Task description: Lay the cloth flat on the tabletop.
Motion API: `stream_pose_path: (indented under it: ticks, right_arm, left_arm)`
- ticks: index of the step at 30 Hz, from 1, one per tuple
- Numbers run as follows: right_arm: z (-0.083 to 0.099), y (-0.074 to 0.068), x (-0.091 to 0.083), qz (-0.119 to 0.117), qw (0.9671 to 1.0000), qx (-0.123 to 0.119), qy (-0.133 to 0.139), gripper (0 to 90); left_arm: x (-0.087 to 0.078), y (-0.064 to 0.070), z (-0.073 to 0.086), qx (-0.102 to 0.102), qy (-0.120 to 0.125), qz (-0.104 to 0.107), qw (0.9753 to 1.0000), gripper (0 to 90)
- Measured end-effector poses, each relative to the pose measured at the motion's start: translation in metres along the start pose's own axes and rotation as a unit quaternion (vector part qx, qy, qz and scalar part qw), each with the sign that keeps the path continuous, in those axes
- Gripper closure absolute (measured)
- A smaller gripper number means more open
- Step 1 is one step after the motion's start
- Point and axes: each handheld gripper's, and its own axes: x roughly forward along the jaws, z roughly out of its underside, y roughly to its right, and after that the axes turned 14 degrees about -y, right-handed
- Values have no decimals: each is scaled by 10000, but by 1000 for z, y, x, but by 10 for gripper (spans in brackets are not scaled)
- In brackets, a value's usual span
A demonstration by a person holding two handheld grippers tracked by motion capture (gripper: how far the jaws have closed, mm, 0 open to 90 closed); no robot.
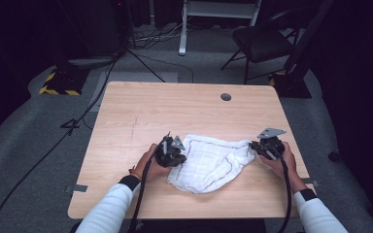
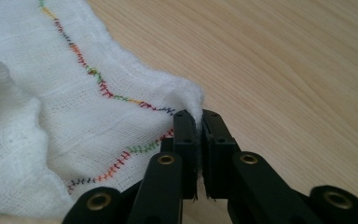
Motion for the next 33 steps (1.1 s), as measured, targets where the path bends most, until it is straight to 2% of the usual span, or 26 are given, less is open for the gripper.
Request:
stream_pose_path:
  ticks: [1, 4, 5, 7, 9, 11, 13, 14, 15, 18, 19, 21, 24, 28, 30, 32, 33]
  right_arm:
    - [-2, -1, 1, 37, 10000, -42, 13, 859]
    - [-13, -3, 7, -55, 10000, -62, 48, 859]
    - [-15, -4, 7, -95, 9999, -77, 63, 859]
    - [-20, -5, 8, -74, 9998, -101, 134, 858]
    - [-24, -8, 9, -84, 9998, -122, 106, 859]
    - [-27, -8, 9, -91, 9998, -120, 156, 859]
    - [-30, -9, 7, -135, 9996, -122, 237, 858]
    - [-31, -10, 7, -126, 9995, -131, 242, 859]
    - [-31, -11, 6, -137, 9995, -130, 266, 859]
    - [-31, -13, 6, -161, 9994, -181, 262, 859]
    - [-30, -13, 6, -168, 9993, -186, 262, 859]
    - [-30, -12, 6, -222, 9992, -160, 284, 858]
    - [-28, -11, 6, -251, 9991, -154, 297, 858]
    - [-28, -10, 6, -281, 9989, -178, 331, 857]
    - [-29, -11, 6, -303, 9988, -206, 322, 857]
    - [-29, -12, 6, -311, 9988, -223, 318, 858]
    - [-30, -12, 5, -318, 9986, -234, 338, 858]
  left_arm:
    - [-1, 4, 4, 18, -2, 12, 10000, 834]
    - [-6, 13, 13, 73, -25, -19, 10000, 788]
    - [-8, 15, 15, 75, -7, -117, 9999, 746]
    - [-11, 14, 15, -39, 103, -182, 9998, 669]
    - [-12, 5, 10, -366, 287, -412, 9981, 518]
    - [-11, -6, 3, -627, 373, -492, 9961, 406]
    - [-9, -15, -5, -760, 397, -743, 9935, 330]
    - [-6, -21, -9, -827, 405, -795, 9926, 304]
    - [-4, -27, -13, -919, 477, -748, 9918, 275]
    - [5, -44, -24, -1132, 445, -729, 9899, 256]
    - [8, -49, -27, -1213, 400, -638, 9898, 248]
    - [14, -56, -30, -1300, 381, -606, 9889, 236]
    - [23, -61, -33, -1322, 375, -419, 9896, 228]
    - [25, -60, -36, -1201, 342, -508, 9909, 209]
    - [23, -60, -36, -1012, 382, -409, 9933, 290]
    - [22, -57, -35, -811, 438, -273, 9954, 494]
    - [22, -56, -35, -768, 451, -232, 9958, 550]
